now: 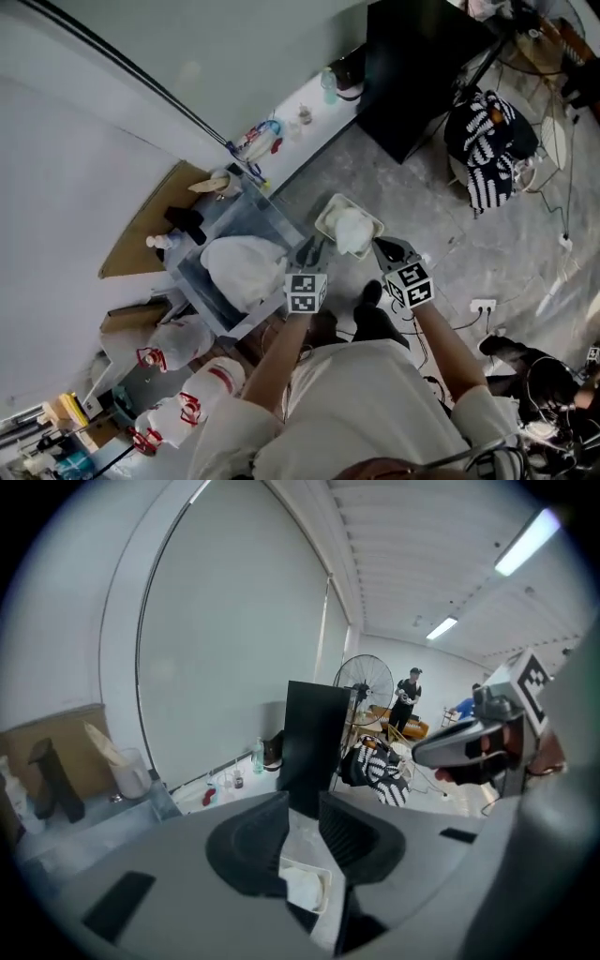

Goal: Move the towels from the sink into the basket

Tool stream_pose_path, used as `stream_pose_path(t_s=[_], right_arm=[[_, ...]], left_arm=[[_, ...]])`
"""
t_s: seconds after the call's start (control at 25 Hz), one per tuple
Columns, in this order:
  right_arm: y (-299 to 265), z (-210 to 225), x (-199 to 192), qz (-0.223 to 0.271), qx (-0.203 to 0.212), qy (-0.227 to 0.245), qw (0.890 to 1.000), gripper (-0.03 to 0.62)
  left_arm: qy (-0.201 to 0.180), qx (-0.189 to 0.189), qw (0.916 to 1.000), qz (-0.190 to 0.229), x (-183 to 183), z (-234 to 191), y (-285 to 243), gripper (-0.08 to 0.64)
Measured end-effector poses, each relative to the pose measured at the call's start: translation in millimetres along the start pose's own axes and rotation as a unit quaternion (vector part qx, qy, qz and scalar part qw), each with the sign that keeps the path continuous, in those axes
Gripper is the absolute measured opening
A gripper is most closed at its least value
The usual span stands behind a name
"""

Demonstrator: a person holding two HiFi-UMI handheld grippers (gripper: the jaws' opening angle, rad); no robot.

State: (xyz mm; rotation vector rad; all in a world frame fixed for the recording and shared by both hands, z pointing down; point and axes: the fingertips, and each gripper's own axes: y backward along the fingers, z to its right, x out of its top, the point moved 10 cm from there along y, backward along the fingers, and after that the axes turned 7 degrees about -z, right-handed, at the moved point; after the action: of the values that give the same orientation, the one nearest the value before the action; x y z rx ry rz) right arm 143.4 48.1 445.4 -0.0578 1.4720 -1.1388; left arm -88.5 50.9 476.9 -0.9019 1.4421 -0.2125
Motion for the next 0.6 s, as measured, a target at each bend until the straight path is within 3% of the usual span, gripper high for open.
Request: stream_pose_path(t_s=[0.28, 0.6], right_arm=[[-3, -64, 48, 0.023, 0.027, 0.053, 0.998, -0.005], [-2, -108, 83, 0.042, 0.042, 0.112, 0.992, -0.005]], left_arm=[[0.006, 0.032, 0.9987, 0.038, -1, -39, 78, 0.063], [-0.002, 0.061, 0.9945, 0.086, 10, -69, 147, 0.017]])
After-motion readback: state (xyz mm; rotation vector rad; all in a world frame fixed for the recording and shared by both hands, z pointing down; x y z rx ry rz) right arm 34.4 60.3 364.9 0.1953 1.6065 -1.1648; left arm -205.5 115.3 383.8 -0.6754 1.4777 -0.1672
